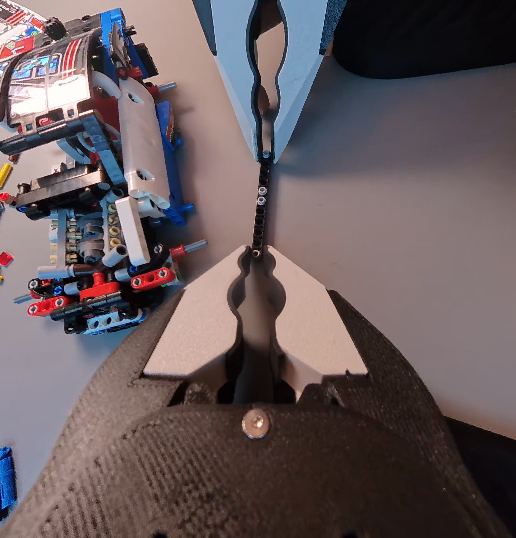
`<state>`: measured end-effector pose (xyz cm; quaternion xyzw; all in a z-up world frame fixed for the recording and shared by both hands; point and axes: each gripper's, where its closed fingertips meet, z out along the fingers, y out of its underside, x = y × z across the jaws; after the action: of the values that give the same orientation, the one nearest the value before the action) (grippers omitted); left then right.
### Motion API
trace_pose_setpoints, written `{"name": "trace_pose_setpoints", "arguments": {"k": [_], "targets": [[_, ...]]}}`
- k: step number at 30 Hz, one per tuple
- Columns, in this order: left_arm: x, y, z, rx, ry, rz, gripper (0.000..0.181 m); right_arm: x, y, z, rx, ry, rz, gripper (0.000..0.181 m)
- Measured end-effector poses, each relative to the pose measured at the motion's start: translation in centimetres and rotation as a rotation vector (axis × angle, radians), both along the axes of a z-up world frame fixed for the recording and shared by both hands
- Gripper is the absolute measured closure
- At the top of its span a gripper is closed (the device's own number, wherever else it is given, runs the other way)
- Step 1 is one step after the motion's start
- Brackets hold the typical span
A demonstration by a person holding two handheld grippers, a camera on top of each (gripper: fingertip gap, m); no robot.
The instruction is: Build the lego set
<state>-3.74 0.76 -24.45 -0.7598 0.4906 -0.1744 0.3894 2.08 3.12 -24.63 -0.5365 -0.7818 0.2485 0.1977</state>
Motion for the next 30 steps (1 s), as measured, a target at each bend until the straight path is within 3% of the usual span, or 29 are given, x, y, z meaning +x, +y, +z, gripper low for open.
{"name": "trace_pose_setpoints", "arguments": {"k": [1, 5, 9, 14, 18, 21, 24, 30], "targets": [[0.0, 0.0, 0.0, 0.001, 0.000, 0.002, 0.172, 0.0, 0.1, 0.0, 0.006, 0.007, -0.010, 0.175], [0.0, 0.3, 1.1, 0.012, -0.071, 0.017, 0.155, -0.2, 0.5, 1.0, -0.013, 0.099, -0.071, 0.169], [-2.5, 2.6, 7.5, 0.131, -0.385, 0.144, 0.156, -0.3, 2.8, 4.9, -0.029, 0.372, -0.219, 0.158], [-14.1, 9.5, 19.2, 0.595, -0.502, 0.547, 0.164, 1.8, 9.0, 10.5, 0.030, 0.783, -0.497, 0.153], [-24.5, 15.9, 26.9, 0.764, -0.567, 0.850, 0.173, 4.8, 12.9, 11.8, 0.090, 0.929, -0.675, 0.154], [-29.6, 21.3, 28.8, 0.708, -0.668, 0.969, 0.180, 6.4, 13.7, 11.4, 0.146, 0.939, -0.720, 0.159], [-32.8, 25.6, 28.7, 0.680, -0.681, 1.050, 0.181, 7.2, 14.6, 10.8, 0.238, 0.912, -0.750, 0.162], [-33.5, 29.7, 27.7, 0.675, -0.613, 1.082, 0.181, 7.2, 15.3, 9.8, 0.221, 0.885, -0.772, 0.165]]}}
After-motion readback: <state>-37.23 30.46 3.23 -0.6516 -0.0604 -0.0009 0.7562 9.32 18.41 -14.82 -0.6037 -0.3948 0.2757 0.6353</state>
